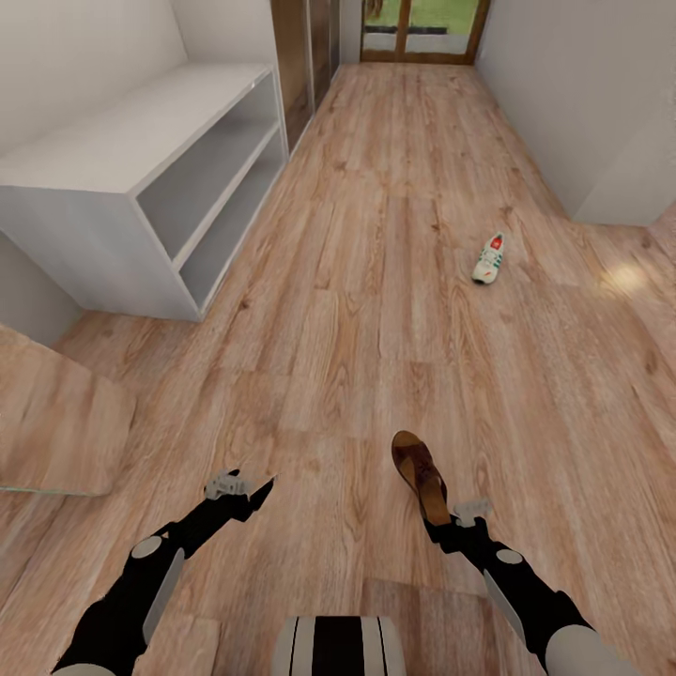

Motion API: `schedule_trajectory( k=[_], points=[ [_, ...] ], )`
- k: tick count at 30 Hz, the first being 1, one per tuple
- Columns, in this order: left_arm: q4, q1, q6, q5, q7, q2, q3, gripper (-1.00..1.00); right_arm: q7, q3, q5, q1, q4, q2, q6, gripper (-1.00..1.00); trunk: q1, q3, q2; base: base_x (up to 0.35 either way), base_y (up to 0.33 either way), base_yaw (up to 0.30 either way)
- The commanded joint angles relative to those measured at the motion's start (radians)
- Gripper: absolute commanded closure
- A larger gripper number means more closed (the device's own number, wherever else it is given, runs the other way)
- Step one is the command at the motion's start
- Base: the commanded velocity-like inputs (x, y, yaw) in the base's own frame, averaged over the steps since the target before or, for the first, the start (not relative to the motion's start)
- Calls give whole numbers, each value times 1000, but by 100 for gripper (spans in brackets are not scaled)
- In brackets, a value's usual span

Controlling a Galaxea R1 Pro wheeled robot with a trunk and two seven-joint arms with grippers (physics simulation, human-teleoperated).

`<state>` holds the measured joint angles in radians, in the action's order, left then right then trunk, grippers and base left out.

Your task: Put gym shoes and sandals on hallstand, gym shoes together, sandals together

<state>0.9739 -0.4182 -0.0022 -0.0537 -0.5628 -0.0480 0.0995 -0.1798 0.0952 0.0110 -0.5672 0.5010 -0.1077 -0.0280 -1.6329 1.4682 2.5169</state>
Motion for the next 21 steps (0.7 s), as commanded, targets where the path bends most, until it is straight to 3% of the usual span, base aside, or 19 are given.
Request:
schedule_trajectory(
  k=[1, 2, 3, 7, 14, 16, 21],
  points=[
    [-1, 9, 0, -7, -5, -8, 1, -100, 0, 5, 4, 0, -1, -1, -5, 100, 1, -4, 0, 0, 0, -38],
    [-2, 18, 0, -7, -4, -15, 2, -100, 0, 5, 4, 0, -1, -2, -8, 100, 1, -9, 0, 0, 0, -46],
    [-10, 64, -4, -8, 0, -39, 5, -100, 1, 4, 4, 0, -2, -2, -42, 100, 1, -15, -1, 0, 0, -29],
    [-18, 110, -12, -7, 7, -50, 12, -100, 3, 2, 3, 0, -6, -6, -101, 100, 3, -36, -1, 0, 0, -15],
    [-23, 137, -15, -2, 11, -55, 50, -100, 2, 0, 3, 1, -7, -42, -155, 100, 6, -74, -3, 0, 0, -2],
    [-26, 152, -14, -1, 12, -56, 80, -100, 1, 1, 3, 1, -7, -66, -161, 100, 7, -85, -4, 0, 0, 0],
    [-34, 198, -17, 0, 20, -56, 123, -100, 1, 1, 2, 2, -10, -79, -163, 100, 10, -112, -5, 0, 0, 0]
  ],
)
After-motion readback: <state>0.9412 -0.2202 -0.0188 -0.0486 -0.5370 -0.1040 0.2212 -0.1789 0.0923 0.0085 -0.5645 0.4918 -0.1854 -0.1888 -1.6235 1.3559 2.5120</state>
